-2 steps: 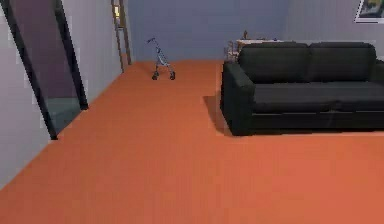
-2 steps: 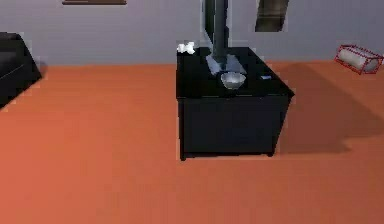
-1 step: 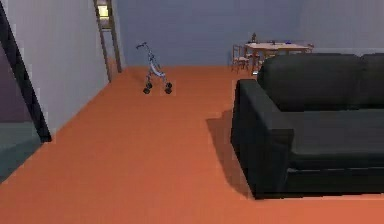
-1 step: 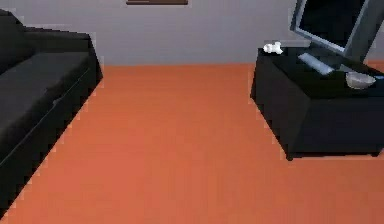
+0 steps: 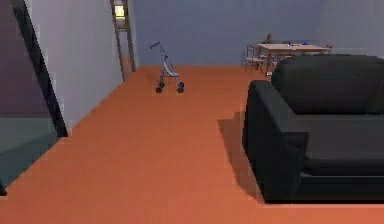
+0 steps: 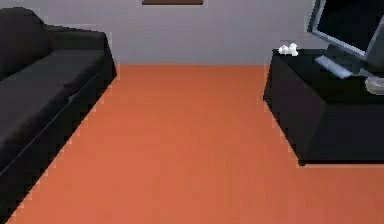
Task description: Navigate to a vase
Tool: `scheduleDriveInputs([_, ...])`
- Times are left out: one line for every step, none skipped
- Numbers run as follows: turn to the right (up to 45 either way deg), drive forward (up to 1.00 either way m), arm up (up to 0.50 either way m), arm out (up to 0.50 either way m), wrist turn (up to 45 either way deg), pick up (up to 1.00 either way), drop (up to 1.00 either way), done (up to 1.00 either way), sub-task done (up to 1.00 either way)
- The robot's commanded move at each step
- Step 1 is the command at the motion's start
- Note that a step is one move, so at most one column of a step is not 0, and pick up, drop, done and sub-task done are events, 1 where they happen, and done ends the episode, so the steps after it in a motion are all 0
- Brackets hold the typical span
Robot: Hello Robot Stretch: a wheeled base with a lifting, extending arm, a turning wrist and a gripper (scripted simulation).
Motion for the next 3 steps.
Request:
scheduleDriveInputs([0.0,1.0,0.0,0.0,0.0,0.0,0.0,0.0,0.0])
scheduleDriveInputs([0.0,1.0,0.0,0.0,0.0,0.0,0.0,0.0,0.0])
scheduleDriveInputs([0.0,0.3,0.0,0.0,0.0,0.0,0.0,0.0,0.0])
